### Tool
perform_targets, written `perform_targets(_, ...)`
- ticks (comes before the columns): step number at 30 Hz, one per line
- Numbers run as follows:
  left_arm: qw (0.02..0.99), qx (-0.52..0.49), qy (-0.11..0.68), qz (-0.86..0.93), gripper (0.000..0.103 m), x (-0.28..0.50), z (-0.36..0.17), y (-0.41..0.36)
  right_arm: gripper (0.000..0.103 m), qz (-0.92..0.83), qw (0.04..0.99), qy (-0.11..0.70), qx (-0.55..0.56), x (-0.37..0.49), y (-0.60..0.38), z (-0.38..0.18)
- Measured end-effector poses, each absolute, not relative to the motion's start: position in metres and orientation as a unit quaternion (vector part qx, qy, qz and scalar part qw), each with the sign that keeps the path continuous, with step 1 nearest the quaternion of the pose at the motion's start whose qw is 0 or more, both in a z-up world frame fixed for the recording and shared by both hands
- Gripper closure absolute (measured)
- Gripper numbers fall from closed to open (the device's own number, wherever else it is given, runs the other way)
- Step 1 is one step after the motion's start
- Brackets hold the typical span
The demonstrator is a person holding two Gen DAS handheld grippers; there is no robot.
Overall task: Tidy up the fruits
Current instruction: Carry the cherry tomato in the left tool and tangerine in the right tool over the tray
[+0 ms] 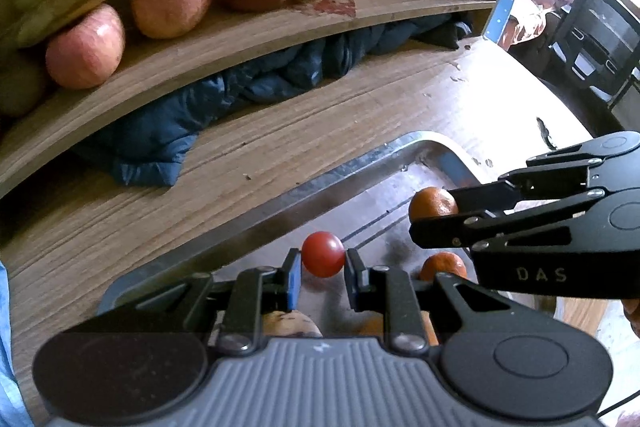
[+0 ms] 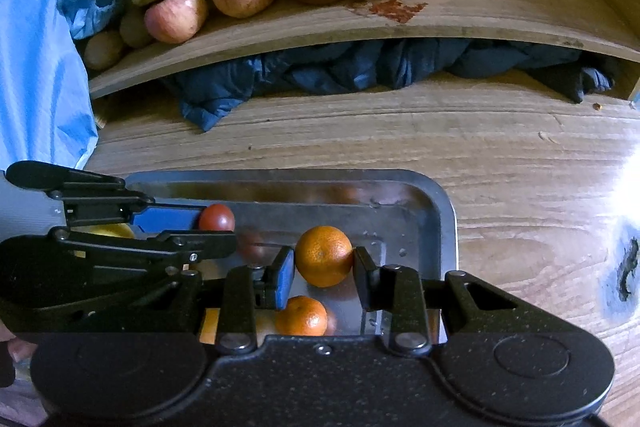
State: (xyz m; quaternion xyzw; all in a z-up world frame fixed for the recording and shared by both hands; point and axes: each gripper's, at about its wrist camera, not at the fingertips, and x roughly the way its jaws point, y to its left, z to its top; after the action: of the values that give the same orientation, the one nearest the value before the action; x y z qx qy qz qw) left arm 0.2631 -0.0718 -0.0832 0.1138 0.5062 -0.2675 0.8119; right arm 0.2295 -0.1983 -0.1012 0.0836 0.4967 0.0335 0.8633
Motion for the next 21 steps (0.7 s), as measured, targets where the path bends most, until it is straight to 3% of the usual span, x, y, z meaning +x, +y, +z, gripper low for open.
perform_targets(21,0.797,0.128,0.512,-0.294,0.078,0.262,-0.09,-0.095,0.07,0.005,0.863,0.496,0.097,0.216,-0.213,-0.101)
